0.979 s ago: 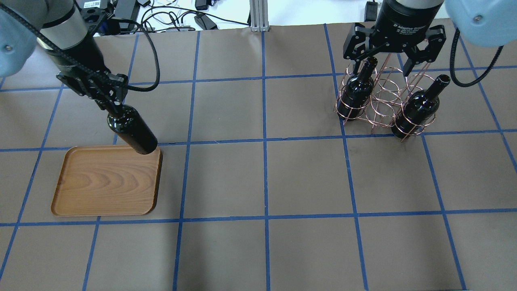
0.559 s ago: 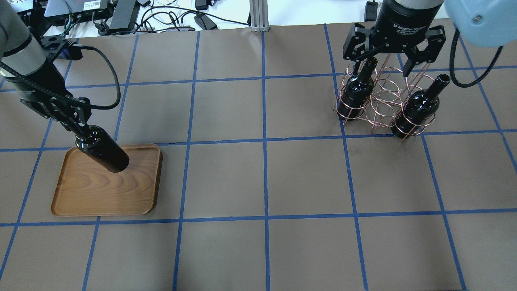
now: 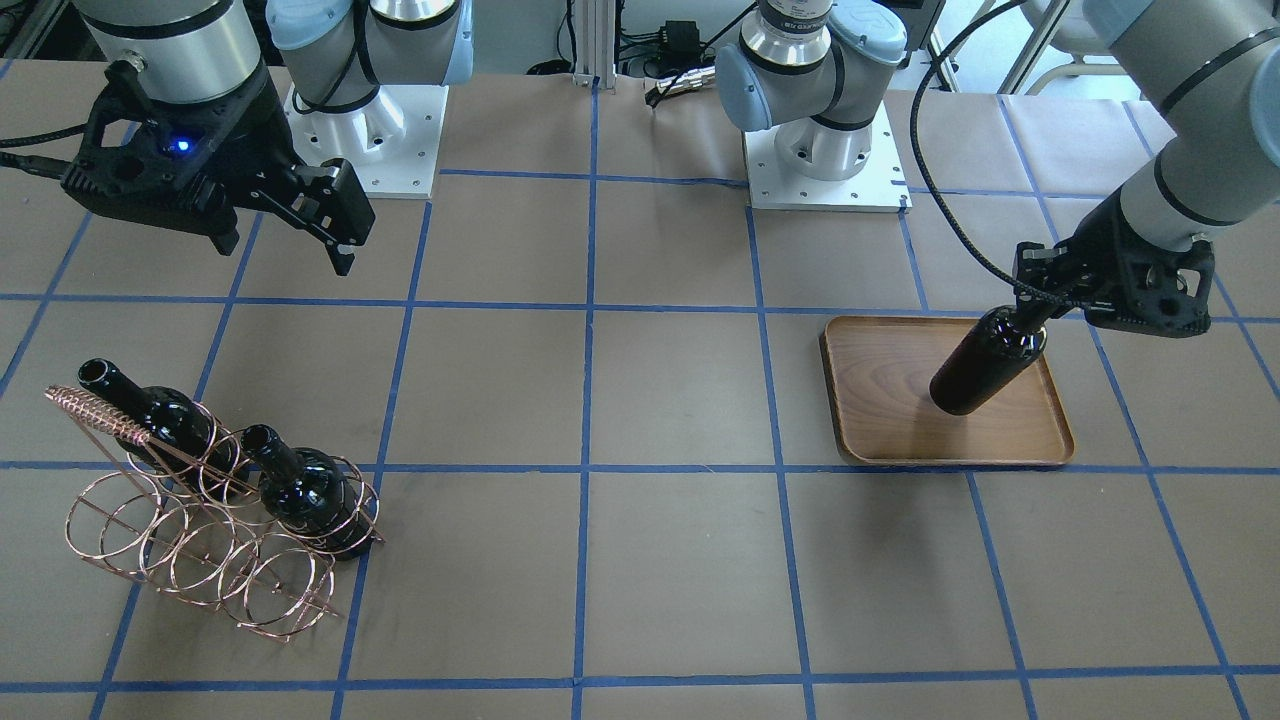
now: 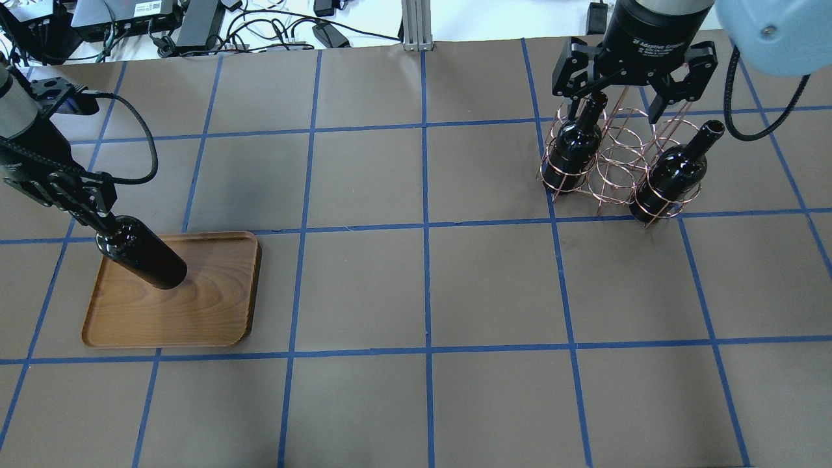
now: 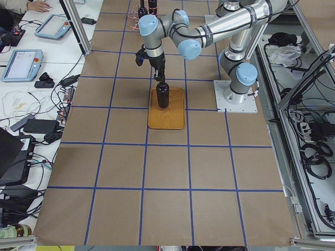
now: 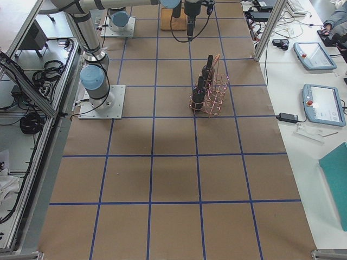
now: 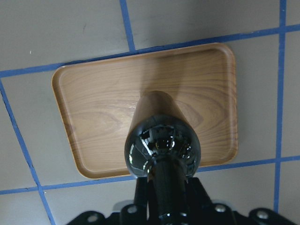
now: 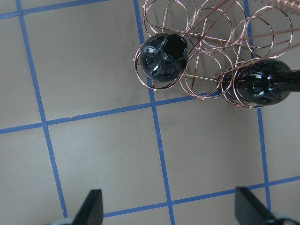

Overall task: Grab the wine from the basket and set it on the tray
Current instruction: 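Tilt and lower the bottle onto the tray, laying it down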

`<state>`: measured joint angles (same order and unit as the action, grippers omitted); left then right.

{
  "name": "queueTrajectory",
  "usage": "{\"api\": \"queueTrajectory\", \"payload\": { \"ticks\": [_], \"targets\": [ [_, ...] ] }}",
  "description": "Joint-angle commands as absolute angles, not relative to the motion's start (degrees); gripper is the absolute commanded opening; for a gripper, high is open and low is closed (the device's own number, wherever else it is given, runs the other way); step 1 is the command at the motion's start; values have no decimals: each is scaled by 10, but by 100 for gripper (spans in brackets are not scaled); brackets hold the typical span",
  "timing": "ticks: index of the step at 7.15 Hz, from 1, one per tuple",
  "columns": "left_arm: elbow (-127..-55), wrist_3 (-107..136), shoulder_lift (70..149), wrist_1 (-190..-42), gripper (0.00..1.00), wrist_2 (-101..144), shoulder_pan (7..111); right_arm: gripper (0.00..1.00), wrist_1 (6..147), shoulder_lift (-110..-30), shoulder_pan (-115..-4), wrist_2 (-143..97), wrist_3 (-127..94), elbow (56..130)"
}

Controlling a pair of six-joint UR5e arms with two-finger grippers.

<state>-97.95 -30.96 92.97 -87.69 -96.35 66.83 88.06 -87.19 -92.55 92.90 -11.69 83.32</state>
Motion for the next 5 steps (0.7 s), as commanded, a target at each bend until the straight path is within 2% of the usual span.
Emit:
{"api": "queueTrajectory", "payload": {
  "ticks": [1, 4, 5],
  "targets": [
    [-982, -314, 934, -875, 0, -964, 664, 100, 881, -872, -925, 929, -117, 833],
    [-998, -316, 938, -862, 0, -965, 664, 100, 881, -872, -925, 929, -117, 834],
    [-997, -316, 937, -862, 56, -965, 664, 100, 881, -871, -925, 929, -117, 834]
  ]
}}
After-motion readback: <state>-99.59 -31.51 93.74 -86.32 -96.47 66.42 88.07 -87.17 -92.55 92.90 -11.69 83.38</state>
